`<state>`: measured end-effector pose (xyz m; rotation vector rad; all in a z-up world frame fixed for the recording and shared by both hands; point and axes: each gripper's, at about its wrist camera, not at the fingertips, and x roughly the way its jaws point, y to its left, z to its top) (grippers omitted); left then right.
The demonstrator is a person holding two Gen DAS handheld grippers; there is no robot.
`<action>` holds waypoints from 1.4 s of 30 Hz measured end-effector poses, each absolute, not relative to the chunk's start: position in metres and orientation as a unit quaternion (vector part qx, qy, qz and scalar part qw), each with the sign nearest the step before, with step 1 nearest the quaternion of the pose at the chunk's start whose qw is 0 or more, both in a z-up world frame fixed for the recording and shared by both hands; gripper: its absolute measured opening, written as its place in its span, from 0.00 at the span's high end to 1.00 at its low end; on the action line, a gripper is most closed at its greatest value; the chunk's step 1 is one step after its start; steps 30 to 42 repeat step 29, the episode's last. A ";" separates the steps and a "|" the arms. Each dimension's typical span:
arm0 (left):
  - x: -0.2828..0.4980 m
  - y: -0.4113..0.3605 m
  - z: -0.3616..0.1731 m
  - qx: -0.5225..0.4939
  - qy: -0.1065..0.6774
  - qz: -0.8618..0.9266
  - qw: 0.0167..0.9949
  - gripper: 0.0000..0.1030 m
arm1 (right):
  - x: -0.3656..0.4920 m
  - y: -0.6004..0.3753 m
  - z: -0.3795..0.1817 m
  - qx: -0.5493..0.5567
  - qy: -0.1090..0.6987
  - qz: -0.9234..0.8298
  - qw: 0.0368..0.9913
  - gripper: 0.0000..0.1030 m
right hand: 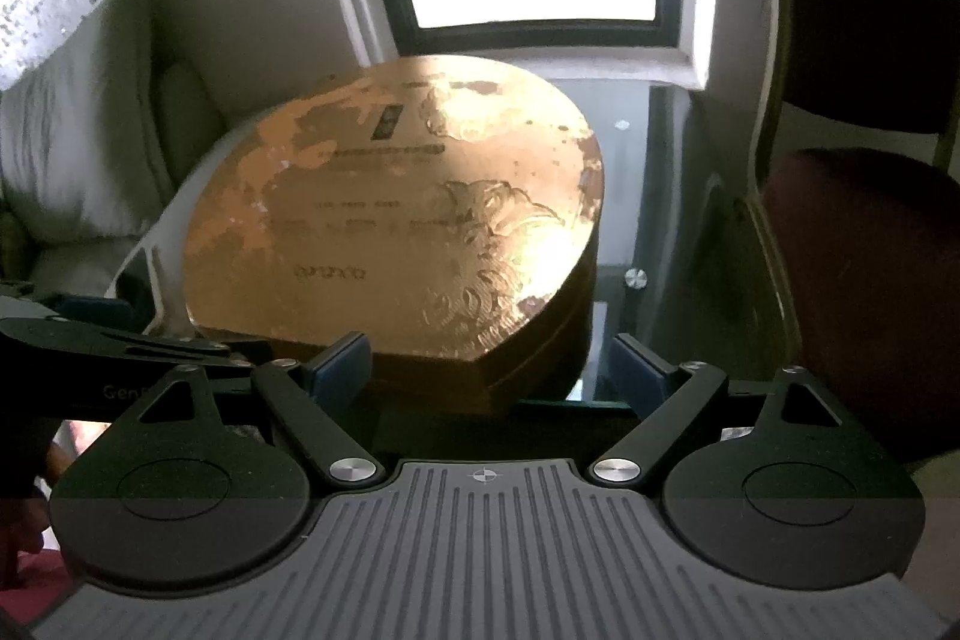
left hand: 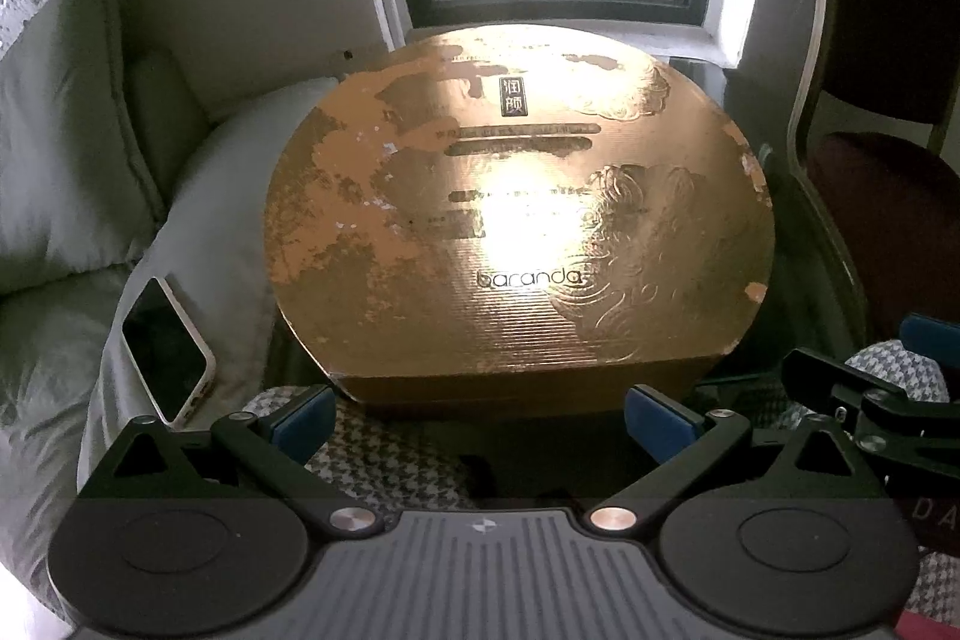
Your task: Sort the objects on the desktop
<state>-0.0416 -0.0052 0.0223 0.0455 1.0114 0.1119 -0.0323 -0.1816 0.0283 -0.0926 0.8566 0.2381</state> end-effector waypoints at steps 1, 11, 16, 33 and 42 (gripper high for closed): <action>-0.041 -0.005 0.022 0.020 0.485 0.054 0.873 0.01 | -0.031 -0.181 0.028 -0.046 0.415 0.115 0.901 0.12; -0.035 -0.002 0.017 0.002 0.487 0.046 0.872 0.02 | -0.026 -0.176 0.027 -0.065 0.424 0.110 0.897 0.12; -0.034 0.000 0.015 0.000 0.489 0.042 0.871 0.02 | -0.023 -0.174 0.027 -0.075 0.428 0.107 0.894 0.12; -0.031 -0.002 0.013 0.005 0.494 0.042 0.869 0.02 | -0.020 -0.176 0.025 -0.074 0.435 0.106 0.891 0.12; -0.031 -0.002 0.013 0.005 0.494 0.042 0.869 0.02 | -0.020 -0.176 0.025 -0.074 0.435 0.106 0.891 0.12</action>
